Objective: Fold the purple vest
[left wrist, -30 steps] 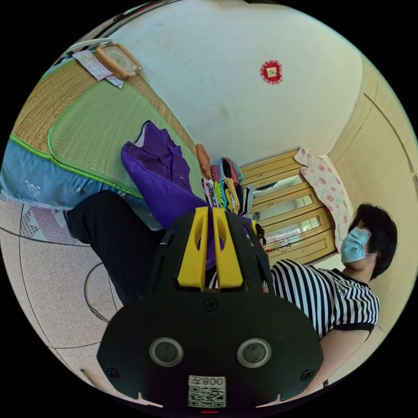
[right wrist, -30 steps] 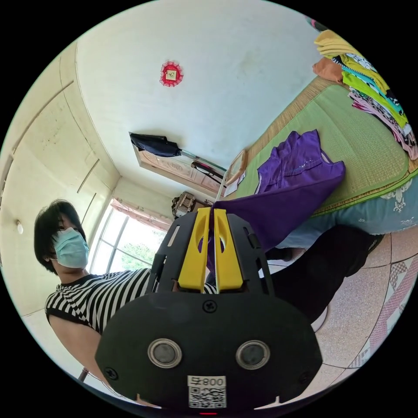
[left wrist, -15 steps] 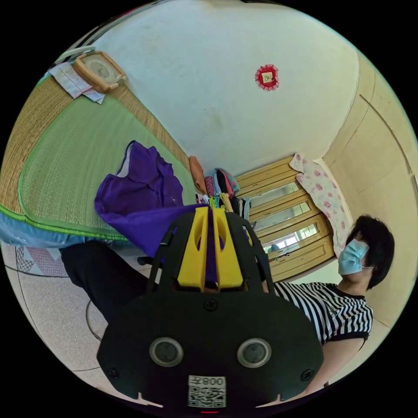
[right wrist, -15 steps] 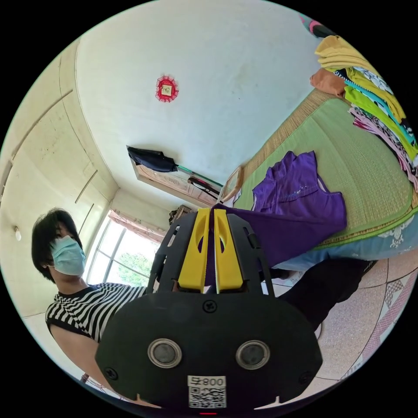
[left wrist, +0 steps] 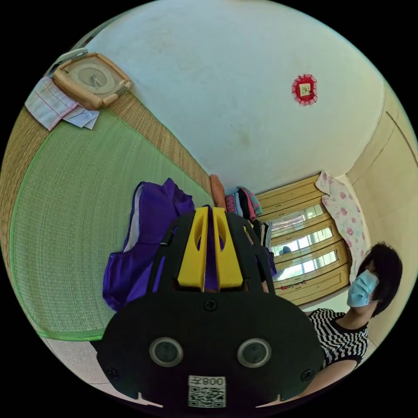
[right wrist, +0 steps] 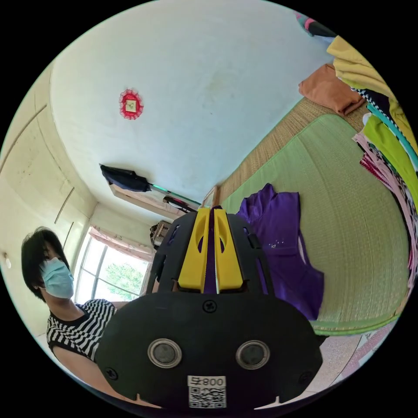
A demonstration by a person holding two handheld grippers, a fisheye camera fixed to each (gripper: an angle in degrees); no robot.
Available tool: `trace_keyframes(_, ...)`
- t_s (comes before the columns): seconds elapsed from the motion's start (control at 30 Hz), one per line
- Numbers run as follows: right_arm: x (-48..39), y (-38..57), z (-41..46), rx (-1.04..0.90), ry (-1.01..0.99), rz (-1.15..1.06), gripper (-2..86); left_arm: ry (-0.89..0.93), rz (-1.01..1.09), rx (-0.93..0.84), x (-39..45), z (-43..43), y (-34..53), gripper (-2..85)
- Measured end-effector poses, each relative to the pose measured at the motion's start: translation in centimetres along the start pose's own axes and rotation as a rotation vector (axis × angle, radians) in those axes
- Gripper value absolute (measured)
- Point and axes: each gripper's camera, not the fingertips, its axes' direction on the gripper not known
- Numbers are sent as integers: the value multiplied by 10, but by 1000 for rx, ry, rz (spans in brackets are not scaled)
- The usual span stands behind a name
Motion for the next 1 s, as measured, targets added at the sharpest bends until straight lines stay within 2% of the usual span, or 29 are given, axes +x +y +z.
trace_keyframes(0.27, 96, -140, 93, -46, 93, 155, 15, -150, -104, 4, -40, 86, -132, 20)
trace_keyframes(0.43, 145, -187, 149, -144, 179, 261, 19, -241, -169, -35, -60, 137, -190, 24)
trace_keyframes(0.53, 162, -201, 161, -127, 170, 307, 23, -230, -182, -29, -60, 151, -213, 31)
trace_keyframes(0.87, 133, -221, 162, -11, 179, 299, 64, -170, -210, 65, -26, 165, -256, 79)
trace_keyframes(1.0, 100, -228, 171, 12, 227, 236, 71, -257, -37, -66, 30, 196, -267, 82)
